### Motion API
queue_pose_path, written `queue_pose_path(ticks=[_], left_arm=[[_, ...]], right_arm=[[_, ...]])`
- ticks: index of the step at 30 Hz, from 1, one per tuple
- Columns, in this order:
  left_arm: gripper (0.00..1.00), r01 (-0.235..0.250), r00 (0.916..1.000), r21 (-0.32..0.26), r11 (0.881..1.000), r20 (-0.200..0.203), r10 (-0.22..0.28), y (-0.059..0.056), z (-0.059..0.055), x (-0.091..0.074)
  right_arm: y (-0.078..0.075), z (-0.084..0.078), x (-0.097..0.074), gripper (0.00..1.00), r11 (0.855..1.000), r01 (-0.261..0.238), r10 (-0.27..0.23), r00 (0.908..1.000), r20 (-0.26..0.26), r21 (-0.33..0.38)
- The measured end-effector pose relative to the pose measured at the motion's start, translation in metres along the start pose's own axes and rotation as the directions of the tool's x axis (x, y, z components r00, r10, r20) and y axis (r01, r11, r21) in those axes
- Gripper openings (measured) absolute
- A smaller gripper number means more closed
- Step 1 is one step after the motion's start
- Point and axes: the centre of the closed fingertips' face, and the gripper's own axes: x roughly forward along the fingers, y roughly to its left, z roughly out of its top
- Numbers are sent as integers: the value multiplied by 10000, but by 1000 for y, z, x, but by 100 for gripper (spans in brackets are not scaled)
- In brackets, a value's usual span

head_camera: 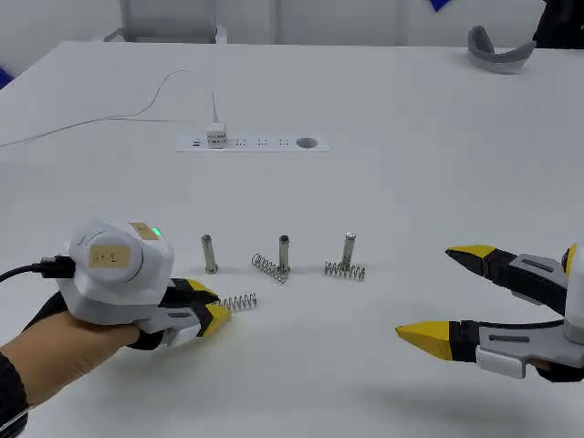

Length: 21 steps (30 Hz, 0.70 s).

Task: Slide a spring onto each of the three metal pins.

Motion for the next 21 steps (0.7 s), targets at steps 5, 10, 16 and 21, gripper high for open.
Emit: queue_pose_path(ticks=[5,10,16,21], left_arm=[[12,51,9999,266,9996,-117,-47,-4,-2,-1],[11,44,9999,398,9992,-142,-38,-4,-3,-1],[10,-46,10000,363,9993,-40,48,-3,-2,-1],[10,-15,9998,396,9992,220,6,-7,6,-6]], right_arm=[[1,0,0,75,10000,-16,16,10000,-6,-21],[3,2,1,75,9999,-71,70,10000,-21,-87],[8,10,2,75,9995,-186,188,9998,56,-261],[17,25,2,75,9975,-429,444,9987,251,-560]])
